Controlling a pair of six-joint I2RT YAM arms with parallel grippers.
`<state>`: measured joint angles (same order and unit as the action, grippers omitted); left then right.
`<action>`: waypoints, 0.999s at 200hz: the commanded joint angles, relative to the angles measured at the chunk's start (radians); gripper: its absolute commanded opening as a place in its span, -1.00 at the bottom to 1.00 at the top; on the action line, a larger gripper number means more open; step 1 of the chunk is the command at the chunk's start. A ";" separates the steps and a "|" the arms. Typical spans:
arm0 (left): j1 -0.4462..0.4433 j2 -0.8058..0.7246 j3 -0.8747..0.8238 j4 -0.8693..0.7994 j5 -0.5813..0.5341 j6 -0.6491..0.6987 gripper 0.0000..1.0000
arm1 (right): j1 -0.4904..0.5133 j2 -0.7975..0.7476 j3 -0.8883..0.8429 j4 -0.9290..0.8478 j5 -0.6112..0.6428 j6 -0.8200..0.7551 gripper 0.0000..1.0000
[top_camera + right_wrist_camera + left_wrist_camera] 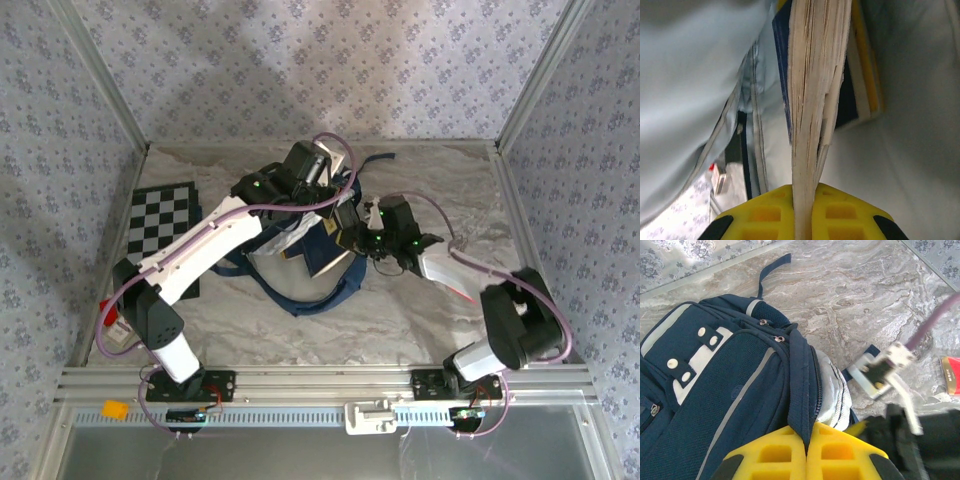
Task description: Pack the student bag
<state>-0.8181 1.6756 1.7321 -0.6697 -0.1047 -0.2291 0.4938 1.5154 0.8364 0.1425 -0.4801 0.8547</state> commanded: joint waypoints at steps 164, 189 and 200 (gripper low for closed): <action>0.019 -0.059 -0.033 0.180 0.072 -0.076 -1.00 | 0.059 0.231 0.098 0.040 0.201 -0.055 -0.53; 0.021 -0.058 -0.059 0.182 0.089 -0.111 -1.00 | 0.043 0.174 0.095 -0.019 0.195 -0.090 -0.54; 0.020 -0.055 -0.071 0.180 0.123 -0.113 -1.00 | 0.039 0.110 0.058 -0.047 0.209 -0.109 -0.47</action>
<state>-0.7990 1.6756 1.6646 -0.5945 -0.0311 -0.3061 0.5446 1.7199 0.9131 0.1810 -0.2935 0.8028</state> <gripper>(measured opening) 0.049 0.239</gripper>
